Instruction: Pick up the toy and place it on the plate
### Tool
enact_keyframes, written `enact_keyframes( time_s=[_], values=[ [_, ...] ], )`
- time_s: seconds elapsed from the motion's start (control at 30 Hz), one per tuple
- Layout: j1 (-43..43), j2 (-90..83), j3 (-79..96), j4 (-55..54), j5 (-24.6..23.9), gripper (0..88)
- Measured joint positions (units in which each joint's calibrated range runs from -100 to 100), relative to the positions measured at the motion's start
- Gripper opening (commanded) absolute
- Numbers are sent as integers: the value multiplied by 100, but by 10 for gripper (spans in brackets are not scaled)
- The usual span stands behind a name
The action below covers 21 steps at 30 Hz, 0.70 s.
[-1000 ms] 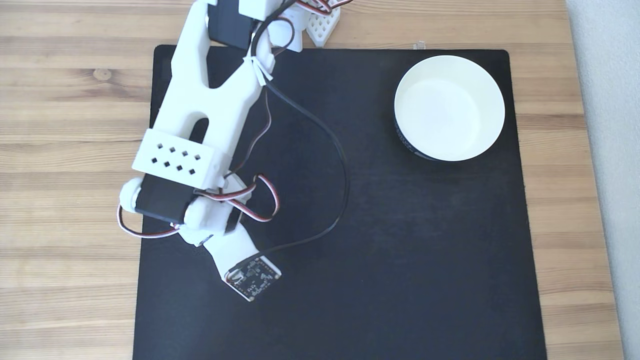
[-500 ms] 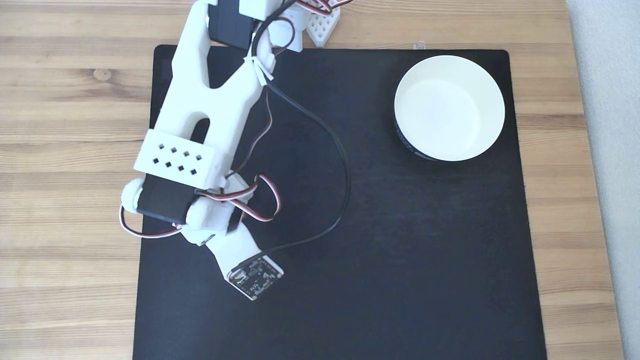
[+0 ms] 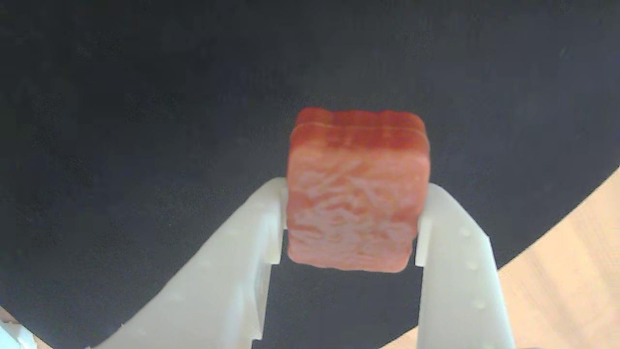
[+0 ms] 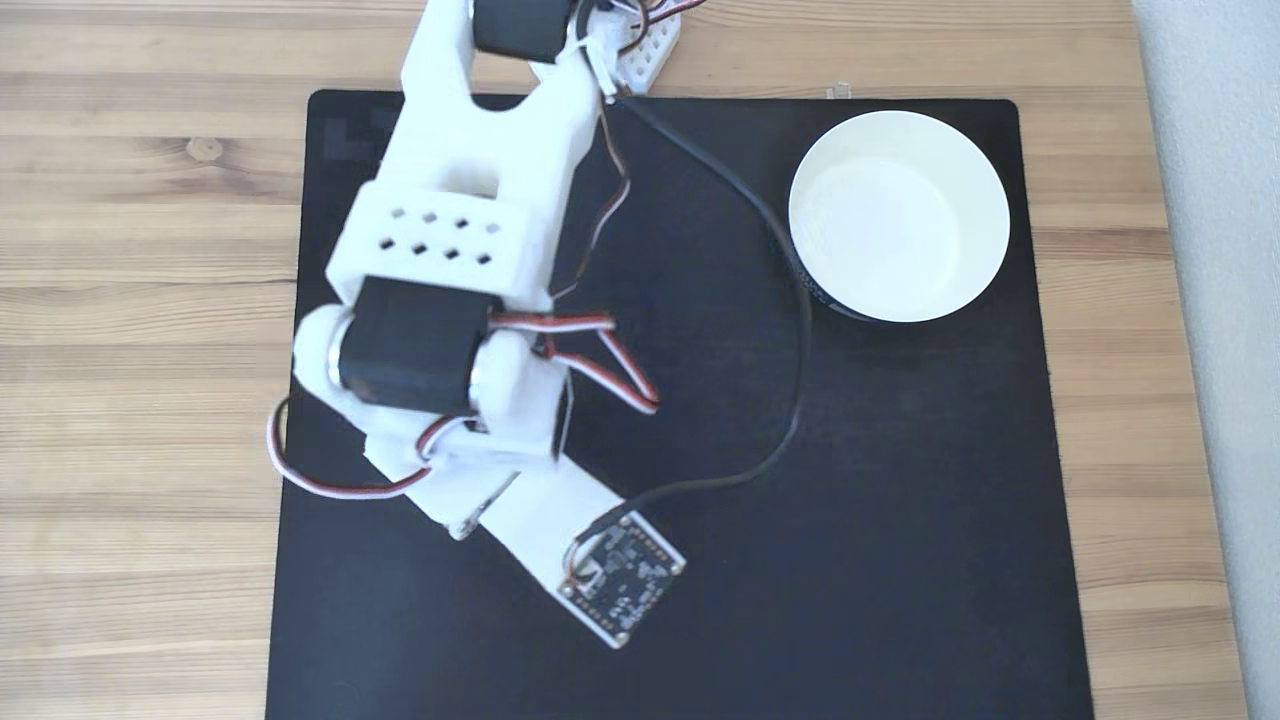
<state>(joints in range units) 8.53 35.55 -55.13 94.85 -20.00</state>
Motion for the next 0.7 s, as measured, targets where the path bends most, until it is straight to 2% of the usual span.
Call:
enact_keyframes(
  time_s=[0.3,0.47,0.6,0.7],
  values=[
    [-375,-766,38,34,5,23],
    [-816,-1649,812,-93,-108,23],
    [-1298,-2914,2504,-464,-144,23],
    [-1739,-4088,4176,-1266,-350,23]
  ],
)
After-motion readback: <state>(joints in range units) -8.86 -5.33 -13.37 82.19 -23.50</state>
